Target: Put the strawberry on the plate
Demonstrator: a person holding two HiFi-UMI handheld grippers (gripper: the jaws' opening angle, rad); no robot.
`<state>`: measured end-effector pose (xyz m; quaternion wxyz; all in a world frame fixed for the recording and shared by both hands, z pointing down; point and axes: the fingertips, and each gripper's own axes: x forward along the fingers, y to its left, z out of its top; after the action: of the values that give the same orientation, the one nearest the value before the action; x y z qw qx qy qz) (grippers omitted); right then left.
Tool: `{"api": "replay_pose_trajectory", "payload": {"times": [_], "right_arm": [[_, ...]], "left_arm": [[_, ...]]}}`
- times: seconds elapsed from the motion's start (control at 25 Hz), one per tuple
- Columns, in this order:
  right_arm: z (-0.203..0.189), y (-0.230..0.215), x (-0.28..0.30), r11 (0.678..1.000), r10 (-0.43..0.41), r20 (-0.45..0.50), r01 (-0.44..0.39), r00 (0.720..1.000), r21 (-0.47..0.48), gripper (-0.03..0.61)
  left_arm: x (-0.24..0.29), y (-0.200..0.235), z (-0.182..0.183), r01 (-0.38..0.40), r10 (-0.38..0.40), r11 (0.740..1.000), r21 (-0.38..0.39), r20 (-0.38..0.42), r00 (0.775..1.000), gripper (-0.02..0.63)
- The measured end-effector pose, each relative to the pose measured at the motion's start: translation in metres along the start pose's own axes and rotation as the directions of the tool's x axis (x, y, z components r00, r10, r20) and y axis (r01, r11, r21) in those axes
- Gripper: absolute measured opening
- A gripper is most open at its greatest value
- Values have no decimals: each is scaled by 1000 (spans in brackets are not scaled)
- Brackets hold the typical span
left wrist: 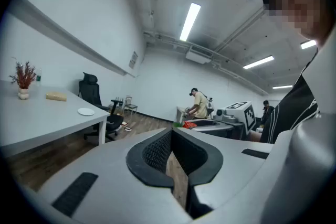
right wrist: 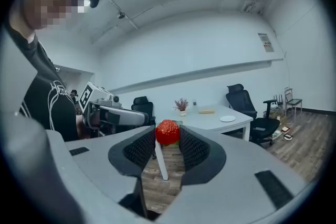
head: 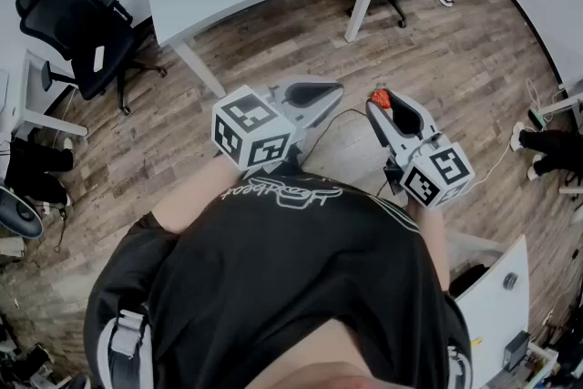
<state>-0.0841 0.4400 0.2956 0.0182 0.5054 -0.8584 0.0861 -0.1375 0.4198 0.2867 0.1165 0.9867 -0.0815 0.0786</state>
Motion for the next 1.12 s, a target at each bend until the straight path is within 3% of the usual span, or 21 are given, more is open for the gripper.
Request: {"api": "replay_pose_trajectory", "payload": {"times": [0.76, 1.12], "right_arm": [[-10, -37, 23, 999, -43, -27, 43, 999, 11, 138], [-11, -92, 53, 997, -67, -32, 68, 997, 34, 137]], "left_arm": [[22, 37, -7, -7, 7, 998, -60, -4, 1000, 6], [64, 89, 1, 10, -11, 996, -89, -5, 1000, 6]]}}
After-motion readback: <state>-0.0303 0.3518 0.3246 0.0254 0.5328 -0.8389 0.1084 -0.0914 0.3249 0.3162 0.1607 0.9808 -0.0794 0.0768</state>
